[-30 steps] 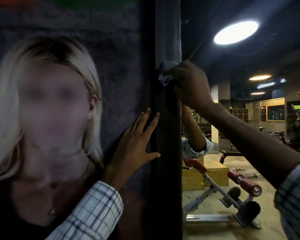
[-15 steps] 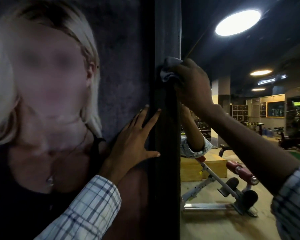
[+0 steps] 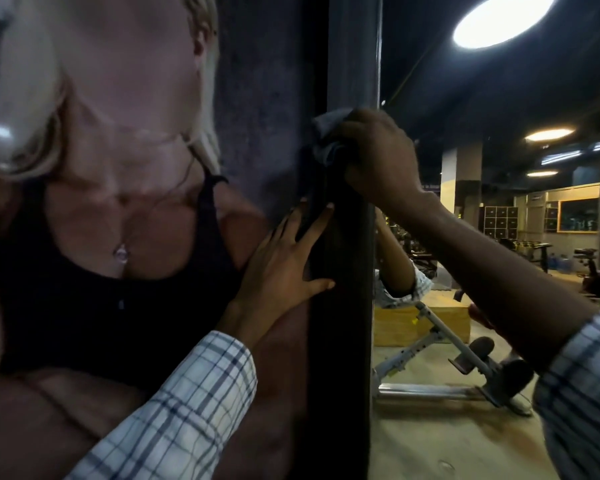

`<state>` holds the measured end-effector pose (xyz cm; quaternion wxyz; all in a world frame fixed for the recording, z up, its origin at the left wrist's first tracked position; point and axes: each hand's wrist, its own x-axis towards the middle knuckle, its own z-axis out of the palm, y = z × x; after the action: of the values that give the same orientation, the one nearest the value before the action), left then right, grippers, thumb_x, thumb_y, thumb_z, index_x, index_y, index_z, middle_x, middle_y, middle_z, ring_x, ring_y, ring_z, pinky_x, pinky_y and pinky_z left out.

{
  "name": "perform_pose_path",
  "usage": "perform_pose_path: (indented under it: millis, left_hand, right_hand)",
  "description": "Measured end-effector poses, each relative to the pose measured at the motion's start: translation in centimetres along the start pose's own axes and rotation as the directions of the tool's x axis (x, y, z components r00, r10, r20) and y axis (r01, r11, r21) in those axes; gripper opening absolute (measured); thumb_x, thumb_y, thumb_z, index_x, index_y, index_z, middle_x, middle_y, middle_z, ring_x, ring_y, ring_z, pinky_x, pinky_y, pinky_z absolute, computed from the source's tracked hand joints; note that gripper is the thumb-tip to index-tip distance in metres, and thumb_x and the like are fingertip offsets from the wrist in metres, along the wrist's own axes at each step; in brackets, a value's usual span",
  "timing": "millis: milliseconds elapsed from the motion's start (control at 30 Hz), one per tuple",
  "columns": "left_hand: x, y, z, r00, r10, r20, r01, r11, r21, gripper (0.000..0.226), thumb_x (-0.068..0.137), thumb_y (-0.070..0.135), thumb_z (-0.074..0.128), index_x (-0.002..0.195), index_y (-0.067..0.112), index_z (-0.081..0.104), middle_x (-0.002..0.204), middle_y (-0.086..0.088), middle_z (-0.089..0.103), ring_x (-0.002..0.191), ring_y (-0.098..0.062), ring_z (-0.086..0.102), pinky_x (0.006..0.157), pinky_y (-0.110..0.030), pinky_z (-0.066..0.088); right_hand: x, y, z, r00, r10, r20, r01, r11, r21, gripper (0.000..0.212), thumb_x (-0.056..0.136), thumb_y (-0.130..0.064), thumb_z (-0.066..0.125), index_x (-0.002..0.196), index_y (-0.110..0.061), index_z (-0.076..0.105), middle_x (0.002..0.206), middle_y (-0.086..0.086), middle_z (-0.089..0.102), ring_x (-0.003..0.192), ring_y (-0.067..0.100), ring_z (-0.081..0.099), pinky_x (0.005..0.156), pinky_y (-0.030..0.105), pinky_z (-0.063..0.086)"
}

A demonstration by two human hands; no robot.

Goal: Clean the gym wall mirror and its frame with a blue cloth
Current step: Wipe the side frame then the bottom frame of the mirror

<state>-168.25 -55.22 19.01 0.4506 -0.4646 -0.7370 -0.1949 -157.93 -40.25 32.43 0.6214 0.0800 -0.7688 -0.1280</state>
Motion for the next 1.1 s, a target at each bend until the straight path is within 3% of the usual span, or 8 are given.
perform_pose_path:
  millis: [100,233,367,500,667,800,933,1100]
  left_hand:
    - [-2.6,0.7,1.5,1.0,-0.021,0.005,0.021,1.0,0.017,0.126,0.072,0.056,0.086,0.166,0.035,0.004,0.173,-0.011,0.009,0.158,-0.029,0.019,0.124,-0.045,0.03]
    - [-5.2,1.1,2.9,1.0,-0.022,0.0,0.022,1.0,0.008,0.126,0.072,0.054,0.087,0.166,0.035,0.005,0.173,-0.012,0.01,0.157,-0.031,0.021,0.121,-0.046,0.035]
    - [-7.2,1.4,3.9,0.999,-0.049,-0.011,0.049,0.998,0.05,0.127,0.071,0.056,0.086,0.166,0.034,0.005,0.172,-0.013,0.011,0.155,-0.032,0.026,0.12,-0.043,0.034]
    - [-8.9,1.9,4.7,0.998,-0.062,0.004,0.062,0.996,0.061,0.13,0.069,0.057,0.087,0.166,0.034,0.004,0.172,-0.012,0.015,0.155,-0.03,0.026,0.121,-0.04,0.033]
    - [-11.2,3.4,5.2,0.994,-0.111,0.016,0.109,0.988,0.111,0.127,0.074,0.061,0.081,0.165,0.036,-0.004,0.174,-0.003,0.01,0.154,-0.024,0.029,0.114,-0.033,0.032]
    - [-12.6,3.8,6.2,0.992,-0.123,0.007,0.123,0.992,0.026,0.127,0.073,0.053,0.085,0.166,0.035,0.001,0.172,-0.001,0.016,0.151,-0.024,0.036,0.113,-0.032,0.037]
    - [-13.7,3.7,7.5,0.987,-0.157,0.03,0.157,0.987,-0.021,0.13,0.073,0.05,0.087,0.164,0.04,-0.005,0.171,-0.003,0.019,0.151,-0.024,0.035,0.115,-0.038,0.041]
    - [-15.8,3.4,9.3,0.976,-0.209,0.053,0.212,0.975,-0.061,0.118,0.074,0.053,0.084,0.165,0.032,0.011,0.169,-0.006,0.024,0.149,-0.028,0.038,0.115,-0.042,0.042]
  right_hand:
    - [-2.2,-0.5,0.6,0.987,0.118,-0.113,-0.119,0.993,-0.003,0.034,0.09,-0.018,0.065,0.124,-0.02,0.07,0.128,0.005,0.061,0.117,0.028,0.055,0.093,0.044,0.052]
    - [-5.0,-1.0,0.0,0.994,-0.081,0.072,0.077,0.995,0.061,0.033,0.09,-0.021,0.063,0.121,-0.02,0.073,0.123,0.006,0.064,0.118,0.028,0.057,0.088,0.041,0.05]
    - [-7.0,-1.3,0.7,0.994,0.087,-0.063,-0.086,0.996,0.014,0.034,0.093,-0.023,0.065,0.126,-0.022,0.069,0.125,0.004,0.062,0.116,0.028,0.056,0.092,0.043,0.051]
    - [-9.1,-2.6,1.1,0.998,-0.013,0.057,0.008,0.996,0.09,0.029,0.089,-0.027,0.066,0.116,-0.021,0.075,0.118,0.002,0.065,0.113,0.025,0.061,0.083,0.047,0.056]
    - [-11.8,-2.7,1.2,0.996,0.083,-0.007,-0.082,0.99,0.112,0.036,0.088,-0.024,0.064,0.122,-0.018,0.071,0.121,0.006,0.064,0.11,0.03,0.063,0.083,0.042,0.056]
    - [-15.0,-3.2,0.9,0.989,-0.03,0.146,0.001,0.981,0.196,0.043,0.079,-0.021,0.059,0.12,-0.019,0.073,0.111,0.005,0.064,0.099,0.029,0.065,0.075,0.038,0.055]
    - [-17.1,-3.3,1.8,0.988,0.149,0.048,-0.155,0.968,0.197,0.041,0.09,-0.022,0.061,0.13,-0.013,0.066,0.126,0.009,0.06,0.112,0.028,0.062,0.089,0.045,0.057]
    - [-20.2,-4.3,2.2,0.98,-0.022,0.198,-0.027,0.971,0.239,0.045,0.085,-0.03,0.059,0.127,-0.019,0.071,0.115,0.005,0.062,0.103,0.027,0.064,0.078,0.033,0.052]
